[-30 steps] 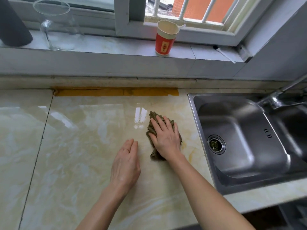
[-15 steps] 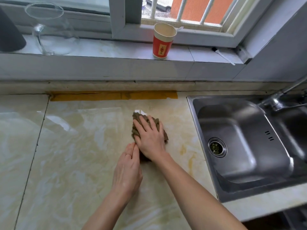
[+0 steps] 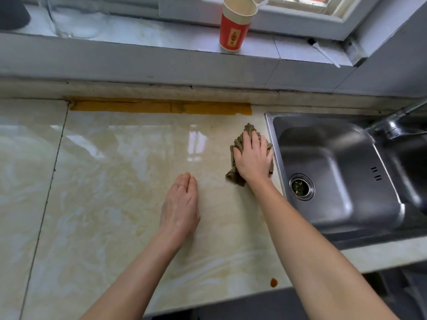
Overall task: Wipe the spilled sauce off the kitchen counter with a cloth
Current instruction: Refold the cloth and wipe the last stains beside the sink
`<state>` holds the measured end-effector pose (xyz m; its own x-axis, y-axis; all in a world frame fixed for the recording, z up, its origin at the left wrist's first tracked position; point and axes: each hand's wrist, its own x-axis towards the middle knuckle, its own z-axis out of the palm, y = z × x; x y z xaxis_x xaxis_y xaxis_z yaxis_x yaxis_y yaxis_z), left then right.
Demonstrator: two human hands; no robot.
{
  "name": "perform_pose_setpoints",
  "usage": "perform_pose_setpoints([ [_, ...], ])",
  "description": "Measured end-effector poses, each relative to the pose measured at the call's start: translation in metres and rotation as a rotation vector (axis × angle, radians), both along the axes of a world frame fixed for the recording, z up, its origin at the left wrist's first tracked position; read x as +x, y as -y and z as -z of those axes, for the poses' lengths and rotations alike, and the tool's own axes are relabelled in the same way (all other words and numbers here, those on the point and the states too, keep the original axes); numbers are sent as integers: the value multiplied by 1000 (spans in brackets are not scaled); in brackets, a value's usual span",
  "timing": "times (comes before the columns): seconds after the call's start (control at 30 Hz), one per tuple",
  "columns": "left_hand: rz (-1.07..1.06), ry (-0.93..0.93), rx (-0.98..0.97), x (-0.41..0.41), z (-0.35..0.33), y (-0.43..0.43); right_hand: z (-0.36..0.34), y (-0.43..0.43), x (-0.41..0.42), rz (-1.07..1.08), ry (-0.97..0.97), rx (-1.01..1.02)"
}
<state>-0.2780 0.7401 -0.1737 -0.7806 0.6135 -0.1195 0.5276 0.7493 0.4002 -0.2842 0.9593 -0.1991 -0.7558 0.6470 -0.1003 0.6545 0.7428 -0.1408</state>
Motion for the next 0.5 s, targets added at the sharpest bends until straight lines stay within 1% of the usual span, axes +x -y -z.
perform_pose_setpoints([
  [0.1,-1,-11,-9,2,1,-2,4,29,31,-164,-36,14],
  [0.17,1,-23,-14,3,1,-3,9,29,52,-250,-51,40],
  [0.23,3,-41,-28,5,3,-3,12,14,62,-224,-70,75],
  [0.3,-2,-39,-23,5,5,-4,13,3,65,-128,-79,72],
  [0.4,-4,-22,-8,7,3,-4,17,16,70,-4,-148,40],
  [0.43,-11,-24,3,7,2,-4,18,27,76,4,-182,34],
  [0.5,-13,-34,-2,8,0,-5,19,47,96,-63,-223,37],
])
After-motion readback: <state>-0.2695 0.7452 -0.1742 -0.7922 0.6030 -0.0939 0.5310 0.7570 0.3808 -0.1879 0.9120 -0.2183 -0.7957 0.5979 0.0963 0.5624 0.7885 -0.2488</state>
